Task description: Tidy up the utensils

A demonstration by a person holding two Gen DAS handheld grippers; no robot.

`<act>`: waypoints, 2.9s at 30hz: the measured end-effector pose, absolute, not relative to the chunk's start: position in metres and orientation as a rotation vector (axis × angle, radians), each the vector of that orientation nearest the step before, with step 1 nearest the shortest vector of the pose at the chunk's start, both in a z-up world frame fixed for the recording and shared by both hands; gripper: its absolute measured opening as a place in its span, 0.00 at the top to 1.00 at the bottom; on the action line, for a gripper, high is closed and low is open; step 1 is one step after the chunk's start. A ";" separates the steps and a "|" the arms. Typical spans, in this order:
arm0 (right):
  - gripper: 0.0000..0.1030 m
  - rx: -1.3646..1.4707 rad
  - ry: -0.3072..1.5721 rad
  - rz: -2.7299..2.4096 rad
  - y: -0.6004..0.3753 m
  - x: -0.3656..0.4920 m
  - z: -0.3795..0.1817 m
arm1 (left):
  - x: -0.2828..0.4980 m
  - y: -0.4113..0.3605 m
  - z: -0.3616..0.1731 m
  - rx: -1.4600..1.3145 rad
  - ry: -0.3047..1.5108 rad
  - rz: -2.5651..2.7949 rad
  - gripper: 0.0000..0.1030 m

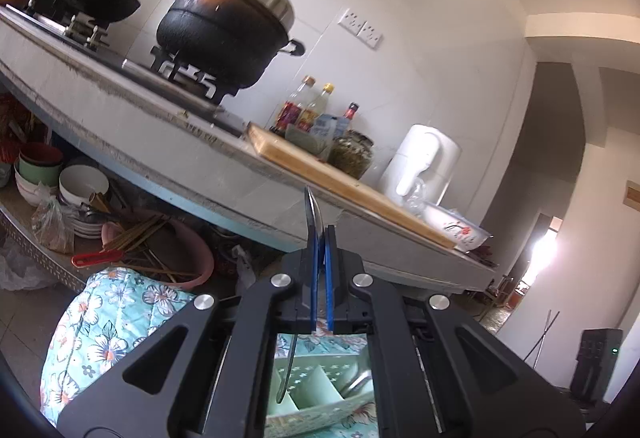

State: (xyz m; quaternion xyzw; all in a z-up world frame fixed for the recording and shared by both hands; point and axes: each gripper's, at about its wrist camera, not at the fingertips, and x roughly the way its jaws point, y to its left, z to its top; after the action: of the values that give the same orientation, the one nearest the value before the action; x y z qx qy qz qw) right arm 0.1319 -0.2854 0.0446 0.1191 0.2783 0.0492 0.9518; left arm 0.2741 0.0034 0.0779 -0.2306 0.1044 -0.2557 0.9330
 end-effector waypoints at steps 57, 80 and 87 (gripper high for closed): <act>0.96 0.163 0.285 0.172 -0.252 0.278 0.114 | 0.184 0.034 -0.014 -0.258 0.476 -0.433 0.20; 0.88 0.085 0.456 0.198 -0.236 0.291 0.043 | 0.196 0.022 -0.049 -0.233 0.581 -0.479 0.18; 0.81 0.129 0.442 0.207 -0.246 0.276 0.055 | 0.187 0.014 -0.045 -0.216 0.581 -0.491 0.18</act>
State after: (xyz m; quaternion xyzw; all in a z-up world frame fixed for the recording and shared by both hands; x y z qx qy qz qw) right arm 0.2758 -0.2456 0.0554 0.0638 0.2185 0.1026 0.9683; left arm 0.1867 0.0143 -0.0454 -0.1051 0.2831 -0.2392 0.9228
